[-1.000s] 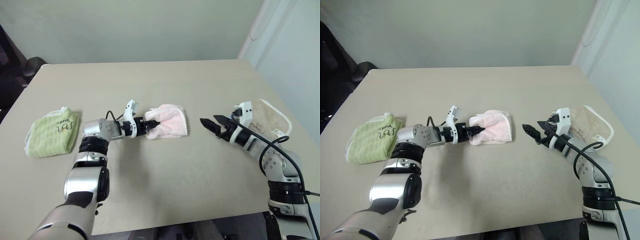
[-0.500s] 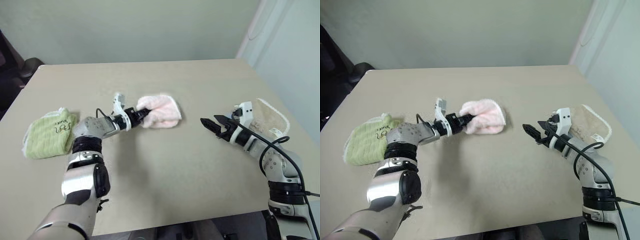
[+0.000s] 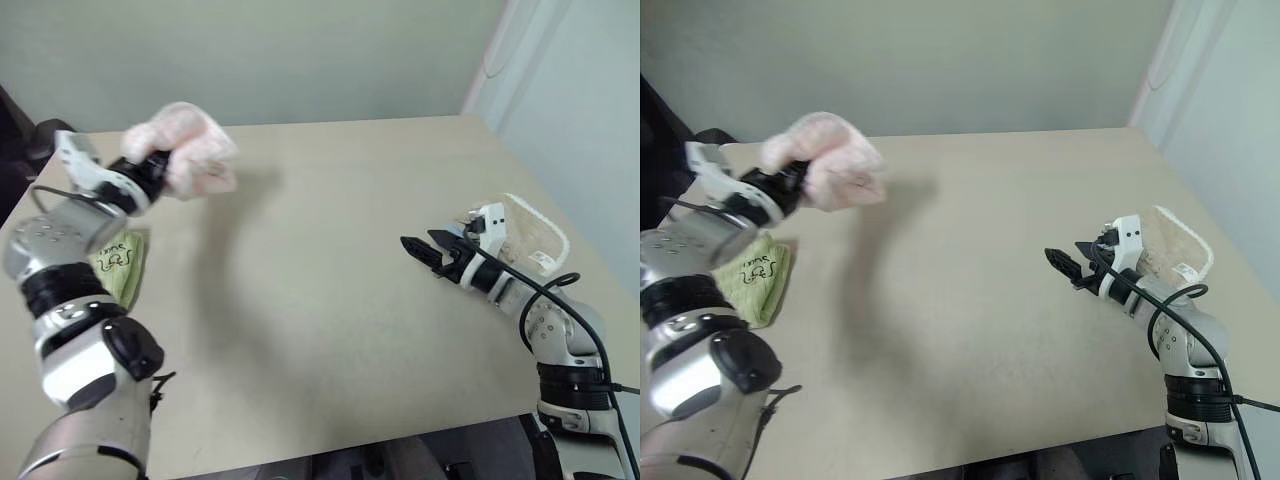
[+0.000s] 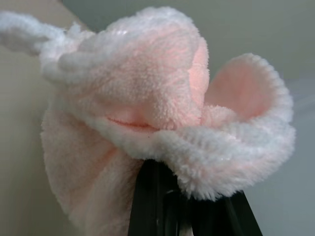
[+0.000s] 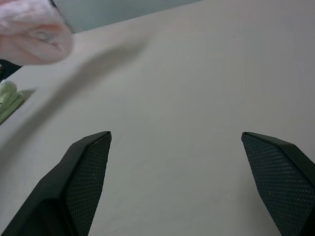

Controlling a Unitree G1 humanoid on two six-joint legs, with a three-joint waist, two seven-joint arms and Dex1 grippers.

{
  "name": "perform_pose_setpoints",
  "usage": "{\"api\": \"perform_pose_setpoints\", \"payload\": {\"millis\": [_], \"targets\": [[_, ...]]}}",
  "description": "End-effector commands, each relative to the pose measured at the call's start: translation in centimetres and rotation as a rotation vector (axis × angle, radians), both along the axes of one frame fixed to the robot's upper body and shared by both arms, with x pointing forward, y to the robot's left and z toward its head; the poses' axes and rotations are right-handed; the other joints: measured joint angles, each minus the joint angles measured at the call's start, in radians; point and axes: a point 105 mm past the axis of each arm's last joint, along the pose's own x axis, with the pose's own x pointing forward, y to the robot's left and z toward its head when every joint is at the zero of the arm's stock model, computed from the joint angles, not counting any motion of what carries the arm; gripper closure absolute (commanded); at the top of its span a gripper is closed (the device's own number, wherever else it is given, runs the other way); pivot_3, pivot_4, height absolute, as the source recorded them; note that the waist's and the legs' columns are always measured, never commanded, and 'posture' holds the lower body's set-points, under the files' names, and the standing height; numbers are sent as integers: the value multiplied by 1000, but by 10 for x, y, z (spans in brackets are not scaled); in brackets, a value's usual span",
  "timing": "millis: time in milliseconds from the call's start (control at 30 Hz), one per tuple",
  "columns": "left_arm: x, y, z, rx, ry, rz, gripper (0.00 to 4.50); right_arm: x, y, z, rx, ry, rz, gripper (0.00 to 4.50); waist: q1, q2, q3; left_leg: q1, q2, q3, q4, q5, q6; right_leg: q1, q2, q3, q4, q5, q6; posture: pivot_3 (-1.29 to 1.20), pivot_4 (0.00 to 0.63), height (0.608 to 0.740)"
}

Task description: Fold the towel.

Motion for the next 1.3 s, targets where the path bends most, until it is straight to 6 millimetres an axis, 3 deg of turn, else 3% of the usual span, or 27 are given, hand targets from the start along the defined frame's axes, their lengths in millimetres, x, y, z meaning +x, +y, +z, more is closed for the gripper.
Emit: {"api": "perform_pose_setpoints", "payload": {"millis": [33, 200, 300, 567, 833, 867, 1000, 1233, 1300], "targets": [[-28, 37, 44, 19, -123, 143, 4491, 2, 5, 13, -7, -50, 36, 0, -1, -1, 0, 0, 0, 0, 0, 0, 0, 0, 0, 0, 0, 0, -1, 0, 150, 740], [-64, 64, 57, 37, -146, 251, 4491, 5, 8, 12, -9, -45, 56, 0, 0, -1, 0, -1, 0, -1, 0, 0, -1, -1, 0, 0, 0, 3, -6, 0, 150, 740], [-89, 76, 49, 49, -134, 314, 4491, 8, 9, 12, -8, -44, 69, 0, 0, -1, 0, 0, -1, -1, -1, -1, -1, -1, 0, 0, 0, 4, -8, 0, 150, 740], [-118, 104, -16, -35, 9, 416, 4491, 13, 16, 13, -13, -43, 106, 0, 2, -2, 0, 1, 0, -2, -1, -2, -6, -2, 1, 0, 2, 4, -11, 0, 150, 740], [-137, 111, -79, -106, 157, 452, 4491, 13, 14, 14, -16, -51, 105, 0, 1, -5, 0, 0, 0, -4, -1, -6, -16, -3, 2, 0, 2, 3, -11, 0, 150, 740], [-139, 111, -84, -110, 171, 453, 3894, 13, 14, 14, -16, -52, 103, 0, 1, -5, 0, 0, 0, -4, -2, -6, -16, -3, 2, 0, 2, 3, -11, 0, 150, 740], [-136, 106, -91, -116, 186, 439, 2586, 13, 13, 14, -17, -54, 100, 0, 3, -7, 0, 0, 0, -4, -2, -5, -17, -3, 2, 0, 2, 3, -11, 0, 150, 740], [-128, 101, -86, -135, 151, 409, 45, 14, 15, 15, -19, -60, 98, 0, 2, -7, 0, 0, 0, -5, -2, -5, -18, -3, 2, -1, 2, 3, -11, 0, 150, 740], [-127, 101, -85, -138, 147, 406, 16, 13, 15, 13, -21, -59, 97, 0, 1, -7, 0, 0, 0, -5, -2, -5, -18, -3, 3, -1, 2, 3, -11, 0, 150, 740]]}}
